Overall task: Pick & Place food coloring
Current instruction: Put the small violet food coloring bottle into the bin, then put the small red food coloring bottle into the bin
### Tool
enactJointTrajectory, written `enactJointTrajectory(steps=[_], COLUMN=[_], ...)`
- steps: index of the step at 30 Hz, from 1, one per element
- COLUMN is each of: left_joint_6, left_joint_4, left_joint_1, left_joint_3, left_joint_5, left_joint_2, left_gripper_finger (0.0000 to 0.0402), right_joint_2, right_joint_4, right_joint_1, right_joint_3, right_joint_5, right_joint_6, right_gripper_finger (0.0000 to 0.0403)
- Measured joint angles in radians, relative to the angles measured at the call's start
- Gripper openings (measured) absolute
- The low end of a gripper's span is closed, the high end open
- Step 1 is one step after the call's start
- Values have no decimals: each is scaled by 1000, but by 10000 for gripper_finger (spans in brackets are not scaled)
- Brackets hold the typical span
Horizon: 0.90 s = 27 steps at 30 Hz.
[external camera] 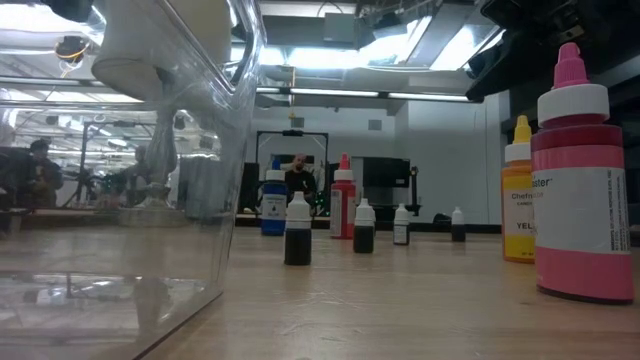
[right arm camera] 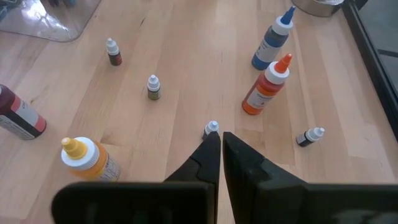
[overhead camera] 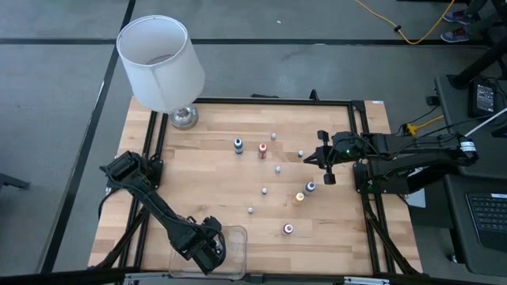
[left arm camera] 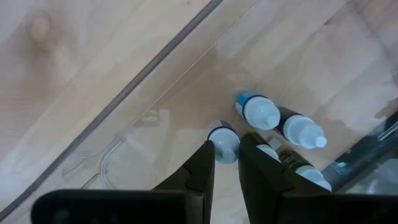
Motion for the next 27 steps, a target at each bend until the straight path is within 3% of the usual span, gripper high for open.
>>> enactJointTrajectory(steps=[15,20,27], left_joint_6=[-1,58,200], left_joint_4=[-36,-213,-489], left_joint_1=[0,17,69], left_joint_3=[31,172,446], left_joint_5=[-2,-24,-182], left_joint_2=[0,-2,-5], left_gripper_finger=[122,131,131], right_joint_2=[0,0,0], right_joint_4=[0,0,0], right_joint_1=[0,0,0], right_joint_3=[0,0,0], right_joint_5=[0,0,0], right_joint_6=[0,0,0], right_gripper_finger=[23,23,23])
